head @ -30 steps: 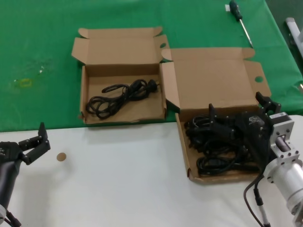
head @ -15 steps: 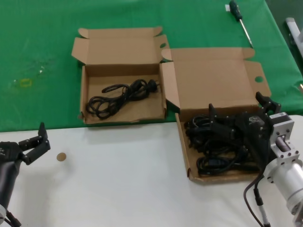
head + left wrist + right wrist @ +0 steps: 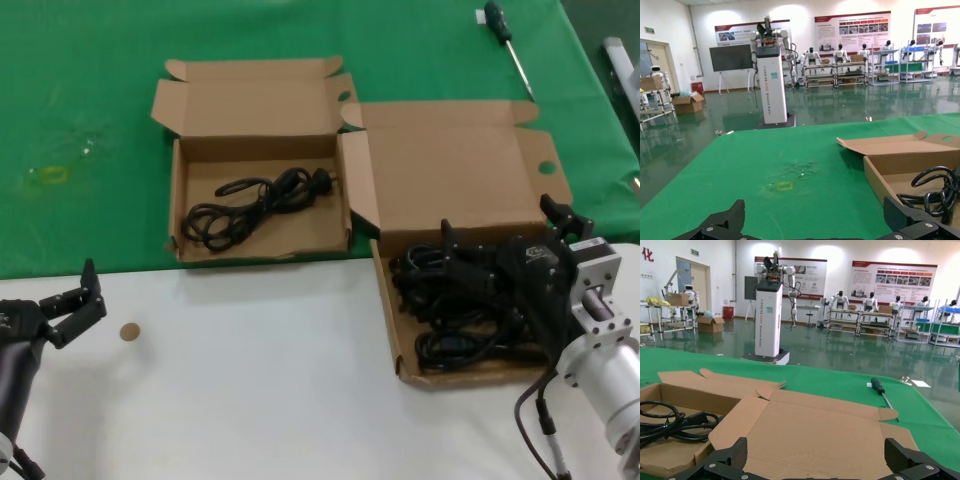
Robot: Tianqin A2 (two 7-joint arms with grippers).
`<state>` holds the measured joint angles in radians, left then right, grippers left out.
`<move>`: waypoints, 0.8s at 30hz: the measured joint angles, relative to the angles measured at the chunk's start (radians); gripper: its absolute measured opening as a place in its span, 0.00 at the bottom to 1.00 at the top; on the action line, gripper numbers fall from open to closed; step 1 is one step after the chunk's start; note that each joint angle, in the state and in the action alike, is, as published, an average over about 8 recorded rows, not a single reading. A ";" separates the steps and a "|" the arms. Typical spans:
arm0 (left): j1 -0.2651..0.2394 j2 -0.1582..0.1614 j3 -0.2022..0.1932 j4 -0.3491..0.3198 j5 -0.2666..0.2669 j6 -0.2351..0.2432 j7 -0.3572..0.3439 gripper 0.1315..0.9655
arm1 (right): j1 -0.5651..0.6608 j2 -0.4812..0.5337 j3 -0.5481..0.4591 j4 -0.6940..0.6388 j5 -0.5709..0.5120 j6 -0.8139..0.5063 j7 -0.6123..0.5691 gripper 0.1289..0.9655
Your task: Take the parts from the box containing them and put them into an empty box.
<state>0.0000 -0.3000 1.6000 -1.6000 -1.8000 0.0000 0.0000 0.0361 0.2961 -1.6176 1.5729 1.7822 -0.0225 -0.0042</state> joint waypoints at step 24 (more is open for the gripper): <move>0.000 0.000 0.000 0.000 0.000 0.000 0.000 1.00 | 0.000 0.000 0.000 0.000 0.000 0.000 0.000 1.00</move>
<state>0.0000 -0.3000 1.6000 -1.6000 -1.8000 0.0000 0.0000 0.0361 0.2961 -1.6176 1.5729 1.7822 -0.0225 -0.0042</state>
